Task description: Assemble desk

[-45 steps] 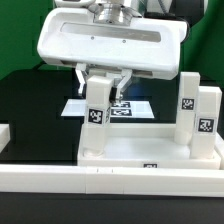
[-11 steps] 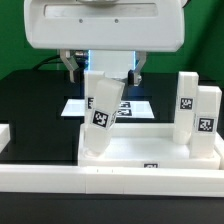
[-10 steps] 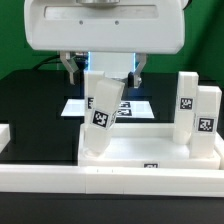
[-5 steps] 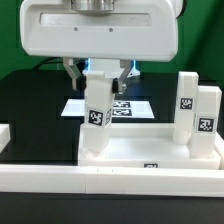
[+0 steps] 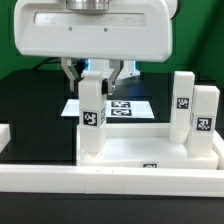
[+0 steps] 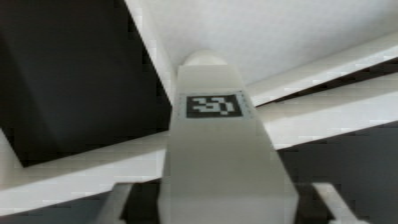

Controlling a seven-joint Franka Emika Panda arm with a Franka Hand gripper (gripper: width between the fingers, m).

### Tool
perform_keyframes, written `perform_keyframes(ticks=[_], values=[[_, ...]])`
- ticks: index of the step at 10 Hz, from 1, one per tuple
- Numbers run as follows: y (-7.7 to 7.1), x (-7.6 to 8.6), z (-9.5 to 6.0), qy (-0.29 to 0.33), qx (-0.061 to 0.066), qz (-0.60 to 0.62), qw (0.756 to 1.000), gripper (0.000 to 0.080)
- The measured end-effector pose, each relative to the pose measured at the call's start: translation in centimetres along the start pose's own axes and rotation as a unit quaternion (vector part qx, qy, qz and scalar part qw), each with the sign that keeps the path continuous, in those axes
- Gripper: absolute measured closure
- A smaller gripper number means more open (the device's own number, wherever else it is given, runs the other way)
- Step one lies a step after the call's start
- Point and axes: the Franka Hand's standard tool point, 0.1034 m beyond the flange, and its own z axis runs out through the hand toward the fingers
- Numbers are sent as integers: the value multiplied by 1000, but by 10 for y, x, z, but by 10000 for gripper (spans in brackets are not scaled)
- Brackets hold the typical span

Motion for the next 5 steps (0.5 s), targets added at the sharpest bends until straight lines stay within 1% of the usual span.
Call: perform_keyframes(ticks=[2, 5], values=[[0, 0, 0, 0, 0, 26, 1000, 509], [0, 0, 0, 0, 0, 134, 991, 509]])
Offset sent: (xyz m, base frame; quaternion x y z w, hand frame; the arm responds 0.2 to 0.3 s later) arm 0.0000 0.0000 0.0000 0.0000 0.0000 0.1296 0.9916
